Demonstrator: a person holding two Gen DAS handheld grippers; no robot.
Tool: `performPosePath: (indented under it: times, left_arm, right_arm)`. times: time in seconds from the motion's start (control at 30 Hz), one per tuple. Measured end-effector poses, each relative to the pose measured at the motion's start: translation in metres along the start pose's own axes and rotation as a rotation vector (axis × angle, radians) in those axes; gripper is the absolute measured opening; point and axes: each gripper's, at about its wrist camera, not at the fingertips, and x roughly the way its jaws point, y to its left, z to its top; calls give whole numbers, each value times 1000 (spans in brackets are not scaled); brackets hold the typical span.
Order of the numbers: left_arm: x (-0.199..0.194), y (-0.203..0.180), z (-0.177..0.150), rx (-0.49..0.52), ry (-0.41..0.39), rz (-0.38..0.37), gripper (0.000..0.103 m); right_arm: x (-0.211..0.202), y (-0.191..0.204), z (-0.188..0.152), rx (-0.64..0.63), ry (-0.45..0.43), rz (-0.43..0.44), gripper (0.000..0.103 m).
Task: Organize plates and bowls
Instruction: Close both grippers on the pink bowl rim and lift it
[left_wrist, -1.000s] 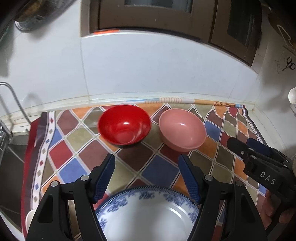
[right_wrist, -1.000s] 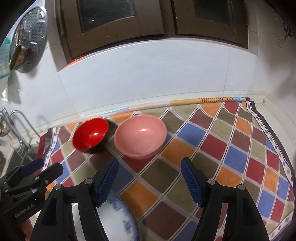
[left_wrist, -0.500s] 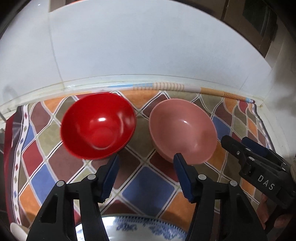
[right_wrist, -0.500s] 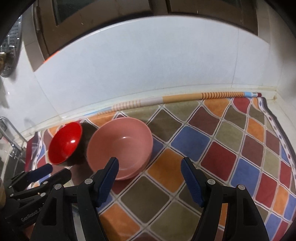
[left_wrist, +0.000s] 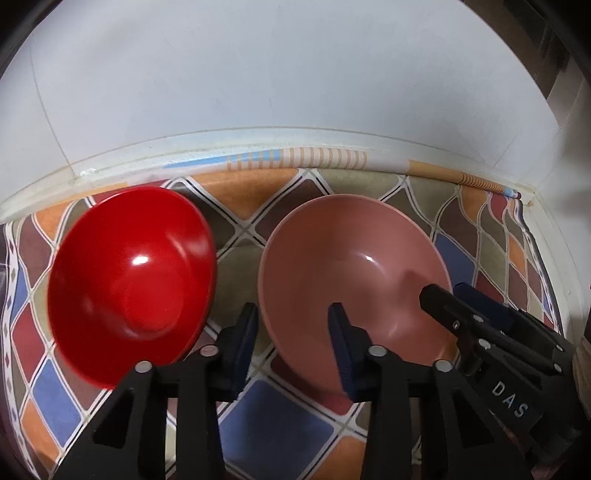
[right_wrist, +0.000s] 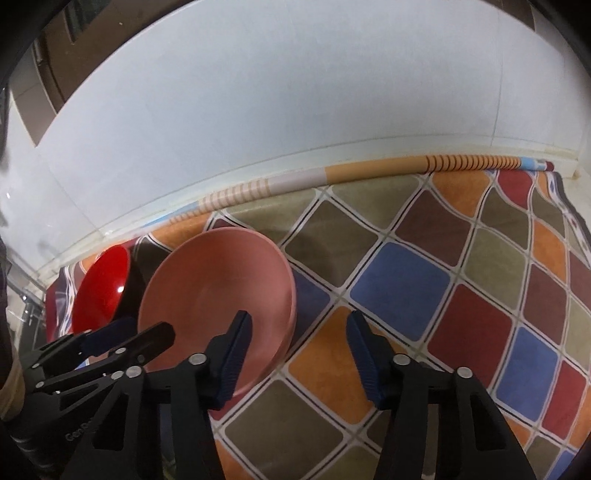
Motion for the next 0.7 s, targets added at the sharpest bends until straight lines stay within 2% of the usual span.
performPosePath:
  times: [0.33,0.5,0.7]
  left_arm:
    - [12,-4,6,28,-6,37,17]
    - [8,-9,6,40,-16,32,15]
    - [-15,-10,3,46,-50,18,15]
  right_arm:
    - [23,2,0,1,57,17,17]
    - [22,1,-1,27,54,-14,14]
    - [7,-1,-2,61,52,-14,14]
